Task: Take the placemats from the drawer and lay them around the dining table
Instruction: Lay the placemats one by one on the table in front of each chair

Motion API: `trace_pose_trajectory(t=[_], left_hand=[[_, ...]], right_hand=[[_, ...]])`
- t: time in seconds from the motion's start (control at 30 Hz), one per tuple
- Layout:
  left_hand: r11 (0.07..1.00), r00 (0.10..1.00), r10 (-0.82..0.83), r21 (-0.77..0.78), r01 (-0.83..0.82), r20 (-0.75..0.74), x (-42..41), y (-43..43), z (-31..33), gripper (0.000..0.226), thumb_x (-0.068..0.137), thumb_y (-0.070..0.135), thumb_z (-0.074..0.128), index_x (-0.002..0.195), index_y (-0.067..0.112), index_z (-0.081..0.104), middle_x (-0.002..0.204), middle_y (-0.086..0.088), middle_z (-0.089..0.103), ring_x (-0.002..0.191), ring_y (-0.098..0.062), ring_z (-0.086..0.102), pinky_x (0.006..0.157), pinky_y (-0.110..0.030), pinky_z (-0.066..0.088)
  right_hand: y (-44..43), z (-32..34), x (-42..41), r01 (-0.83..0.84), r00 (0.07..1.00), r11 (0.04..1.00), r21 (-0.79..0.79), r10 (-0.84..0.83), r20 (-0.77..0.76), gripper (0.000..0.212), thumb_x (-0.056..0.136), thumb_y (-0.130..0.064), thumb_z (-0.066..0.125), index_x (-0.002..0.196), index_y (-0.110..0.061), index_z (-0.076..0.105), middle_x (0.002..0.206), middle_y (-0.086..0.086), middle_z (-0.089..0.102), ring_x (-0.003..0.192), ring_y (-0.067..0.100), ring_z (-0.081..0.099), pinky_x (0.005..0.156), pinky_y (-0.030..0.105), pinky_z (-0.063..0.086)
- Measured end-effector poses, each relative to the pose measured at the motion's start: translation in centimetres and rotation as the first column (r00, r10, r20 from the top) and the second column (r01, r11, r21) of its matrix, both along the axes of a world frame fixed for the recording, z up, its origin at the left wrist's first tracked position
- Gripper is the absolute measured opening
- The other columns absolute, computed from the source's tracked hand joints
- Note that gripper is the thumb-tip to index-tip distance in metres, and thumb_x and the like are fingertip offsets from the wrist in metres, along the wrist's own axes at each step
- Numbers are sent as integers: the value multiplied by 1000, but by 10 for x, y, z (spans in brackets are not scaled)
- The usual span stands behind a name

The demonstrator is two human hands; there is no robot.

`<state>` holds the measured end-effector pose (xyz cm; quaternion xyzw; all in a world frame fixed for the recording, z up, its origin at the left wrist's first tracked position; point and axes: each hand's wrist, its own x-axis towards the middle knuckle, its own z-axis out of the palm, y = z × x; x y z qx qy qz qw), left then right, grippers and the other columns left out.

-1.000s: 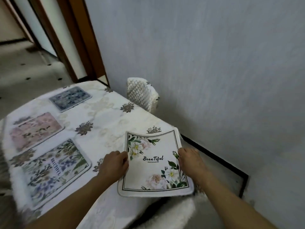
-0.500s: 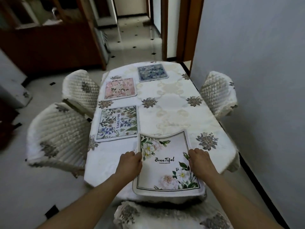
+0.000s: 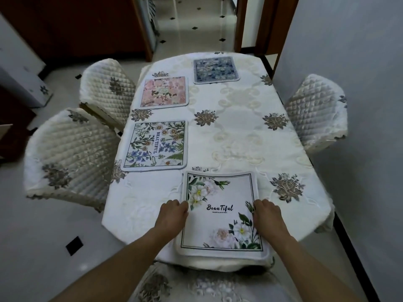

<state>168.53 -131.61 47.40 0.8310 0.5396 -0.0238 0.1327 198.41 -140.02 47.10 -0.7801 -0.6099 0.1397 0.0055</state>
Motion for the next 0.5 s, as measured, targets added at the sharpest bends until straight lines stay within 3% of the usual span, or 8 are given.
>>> trace_pose_trajectory(t=[0.17, 0.3, 0.4, 0.5], left_hand=[[994, 990, 103, -35, -106, -95, 5, -7, -12, 10, 91, 19, 53, 94, 11, 59, 87, -12, 59, 82, -35, 55, 68, -36, 34], [979, 967, 201, 8, -202, -159, 19, -25, -20, 21, 67, 1, 66, 87, 7, 64, 80, -17, 61, 74, -37, 58, 69, -41, 46], [987, 974, 158, 50, -152, -162, 32, -40, -24, 31, 60, 5, 68, 91, 6, 64, 90, -17, 63, 80, -37, 60, 78, -46, 50], [999, 983, 54, 16, -52, -175, 46, -53, -29, 38, 64, 13, 65, 101, 6, 64, 111, -20, 63, 98, -38, 61, 91, -52, 48]], right_hand=[[2, -16, 10, -26, 999, 998, -49, 24, -35, 8, 84, -6, 53, 90, -9, 57, 81, 13, 61, 72, 35, 57, 62, 35, 29], [0, -21, 12, -12, 1000, 996, -93, 13, 19, 22, 76, -2, 54, 97, -7, 58, 85, 16, 59, 76, 35, 57, 63, 36, 31], [3, -20, 0, -55, 998, 997, -62, 58, 40, 32, 60, 2, 63, 91, -5, 62, 85, 18, 58, 78, 37, 56, 68, 40, 41], [6, -18, -27, -177, 983, 983, -58, 179, 32, 38, 58, -6, 70, 95, -5, 64, 92, 18, 61, 86, 37, 58, 78, 44, 47]])
